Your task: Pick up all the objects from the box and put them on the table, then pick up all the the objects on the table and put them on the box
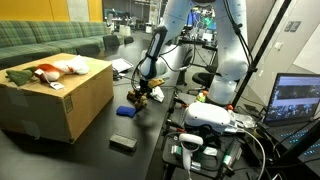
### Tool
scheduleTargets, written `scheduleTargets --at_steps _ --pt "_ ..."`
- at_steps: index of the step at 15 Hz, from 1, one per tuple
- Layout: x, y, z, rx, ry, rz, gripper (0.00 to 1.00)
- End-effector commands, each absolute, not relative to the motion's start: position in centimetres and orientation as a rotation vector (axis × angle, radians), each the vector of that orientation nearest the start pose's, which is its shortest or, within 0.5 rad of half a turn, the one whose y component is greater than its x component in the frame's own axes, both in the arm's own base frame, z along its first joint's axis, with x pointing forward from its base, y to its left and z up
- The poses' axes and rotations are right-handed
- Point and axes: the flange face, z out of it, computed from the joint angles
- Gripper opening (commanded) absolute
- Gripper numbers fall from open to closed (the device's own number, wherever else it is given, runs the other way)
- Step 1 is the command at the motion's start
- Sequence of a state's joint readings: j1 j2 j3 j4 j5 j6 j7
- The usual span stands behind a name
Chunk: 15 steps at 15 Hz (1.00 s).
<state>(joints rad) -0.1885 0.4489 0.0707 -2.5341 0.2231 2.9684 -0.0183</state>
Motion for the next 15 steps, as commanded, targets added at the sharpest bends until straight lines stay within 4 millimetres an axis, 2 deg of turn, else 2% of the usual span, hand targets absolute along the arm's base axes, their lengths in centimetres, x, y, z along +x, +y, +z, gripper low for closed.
scheduleTargets --at_steps 1,5,9,11,15 --pt "45.2 -7.1 9.4 -3.039 0.477 -0.11 1.0" --pt "47.4 -7.8 7.3 -3.074 0.473 -0.195 1.0" --pt "49.4 -9.0 5.4 -3.097 0.462 -0.201 1.0" --pt "50.0 -9.4 5.0 -3.11 0.452 -0.195 0.73" --pt "50.7 -9.7 5.5 -3.123 0.434 -0.201 0.42"
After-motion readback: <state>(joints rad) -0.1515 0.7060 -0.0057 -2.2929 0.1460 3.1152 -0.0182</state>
